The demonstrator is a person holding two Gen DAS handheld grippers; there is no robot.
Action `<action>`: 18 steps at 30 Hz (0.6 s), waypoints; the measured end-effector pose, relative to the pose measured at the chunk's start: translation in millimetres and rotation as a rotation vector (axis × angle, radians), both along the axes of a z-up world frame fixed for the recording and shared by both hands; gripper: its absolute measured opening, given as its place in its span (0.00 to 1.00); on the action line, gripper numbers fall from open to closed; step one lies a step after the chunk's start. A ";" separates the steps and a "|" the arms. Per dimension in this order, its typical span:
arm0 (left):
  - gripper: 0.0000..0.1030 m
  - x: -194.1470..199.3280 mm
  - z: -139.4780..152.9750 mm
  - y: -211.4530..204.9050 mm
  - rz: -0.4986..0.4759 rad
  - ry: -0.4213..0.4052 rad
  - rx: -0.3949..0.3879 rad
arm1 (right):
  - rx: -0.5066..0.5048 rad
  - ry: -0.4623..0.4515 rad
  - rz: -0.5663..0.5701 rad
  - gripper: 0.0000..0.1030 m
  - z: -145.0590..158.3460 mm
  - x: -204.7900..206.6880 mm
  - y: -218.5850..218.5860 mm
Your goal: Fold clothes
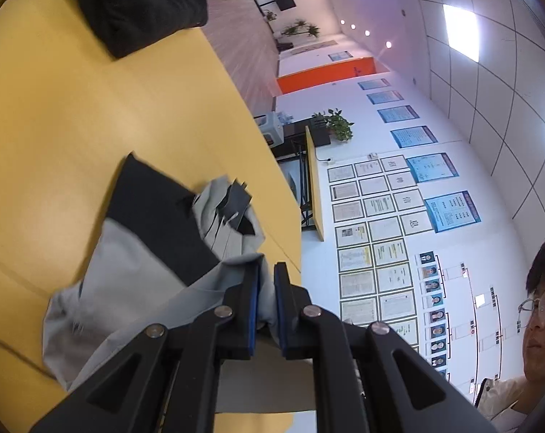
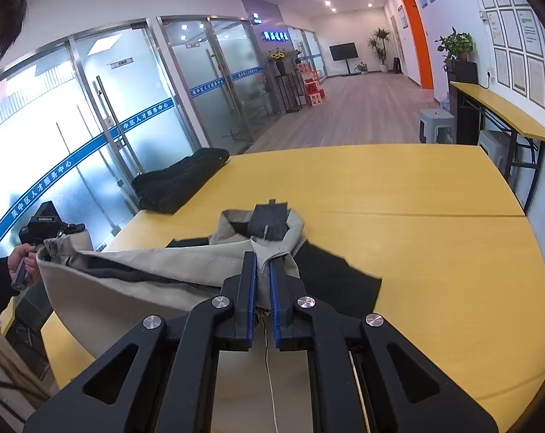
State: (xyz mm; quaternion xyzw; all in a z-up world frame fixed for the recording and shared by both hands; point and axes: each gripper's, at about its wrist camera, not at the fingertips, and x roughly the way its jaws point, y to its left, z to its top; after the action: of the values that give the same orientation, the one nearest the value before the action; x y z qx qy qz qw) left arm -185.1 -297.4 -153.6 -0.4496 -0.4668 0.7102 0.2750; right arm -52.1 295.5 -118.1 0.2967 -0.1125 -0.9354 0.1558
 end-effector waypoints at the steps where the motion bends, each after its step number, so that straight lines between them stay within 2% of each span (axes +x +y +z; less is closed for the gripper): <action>1: 0.08 -12.2 -3.4 3.5 0.004 0.006 -0.004 | -0.008 0.007 -0.003 0.06 -4.4 -12.8 4.3; 9: 0.08 -104.2 -56.2 32.2 0.048 0.014 -0.076 | -0.044 -0.014 -0.035 0.06 -70.0 -96.1 47.0; 15: 0.09 -157.5 -112.4 64.5 0.017 -0.018 -0.133 | -0.051 -0.112 -0.043 0.06 -134.1 -140.2 70.6; 18: 0.09 -173.2 -132.2 69.0 0.020 -0.021 -0.163 | -0.048 -0.141 -0.047 0.06 -153.8 -154.0 76.8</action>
State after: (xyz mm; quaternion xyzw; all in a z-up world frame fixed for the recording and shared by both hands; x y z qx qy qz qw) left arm -358.3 -228.4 -285.8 -0.4731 -0.4149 0.7438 0.2254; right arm -206.1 372.4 -271.9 0.3551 -0.1527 -0.9127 0.1327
